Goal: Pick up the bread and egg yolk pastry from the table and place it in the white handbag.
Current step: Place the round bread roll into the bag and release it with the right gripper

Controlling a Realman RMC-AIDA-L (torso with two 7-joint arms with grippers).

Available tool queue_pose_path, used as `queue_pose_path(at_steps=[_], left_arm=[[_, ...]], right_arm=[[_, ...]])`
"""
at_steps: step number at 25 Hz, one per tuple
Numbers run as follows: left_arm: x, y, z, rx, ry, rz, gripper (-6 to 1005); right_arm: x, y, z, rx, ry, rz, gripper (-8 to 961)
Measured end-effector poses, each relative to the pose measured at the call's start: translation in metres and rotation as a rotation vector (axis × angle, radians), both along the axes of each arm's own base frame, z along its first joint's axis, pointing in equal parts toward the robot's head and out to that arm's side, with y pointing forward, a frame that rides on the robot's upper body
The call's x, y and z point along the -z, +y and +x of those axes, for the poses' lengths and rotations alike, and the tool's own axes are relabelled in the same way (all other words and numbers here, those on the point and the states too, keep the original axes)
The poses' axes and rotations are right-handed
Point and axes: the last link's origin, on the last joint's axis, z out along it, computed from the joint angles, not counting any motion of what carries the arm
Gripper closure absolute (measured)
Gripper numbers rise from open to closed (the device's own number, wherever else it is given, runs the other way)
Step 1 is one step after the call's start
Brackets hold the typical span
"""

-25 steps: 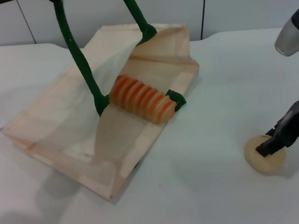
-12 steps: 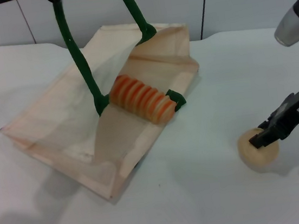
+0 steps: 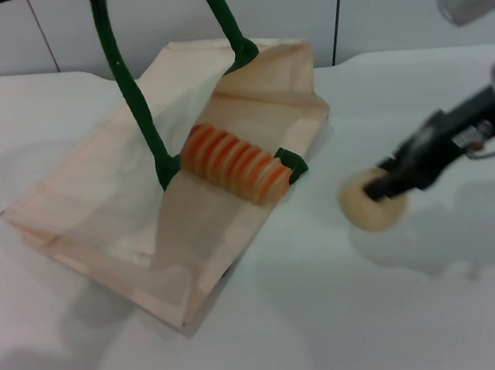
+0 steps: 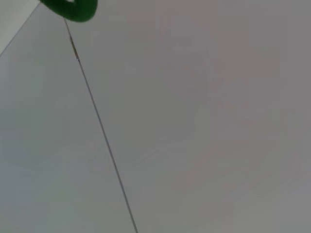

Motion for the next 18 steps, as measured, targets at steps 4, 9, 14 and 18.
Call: queue_pose_path(at_steps=[4, 9, 14, 18], left_arm=[[0.003, 0.001, 0.006, 0.015, 0.000, -0.007, 796], [0.013, 0.001, 0.016, 0.049, 0.004, -0.013, 795], [0.021, 0.002, 0.027, 0.082, 0.011, -0.030, 794], [0.026, 0.002, 0.032, 0.095, 0.010, -0.039, 794]], right_arm=[[0.004, 0.007, -0.017, -0.050, 0.054, 0.014, 598], [0.017, 0.016, -0.036, -0.097, 0.094, 0.029, 634], [0.028, 0.023, -0.051, -0.136, 0.111, 0.046, 663], [0.035, 0.029, -0.055, -0.151, 0.104, 0.059, 666]])
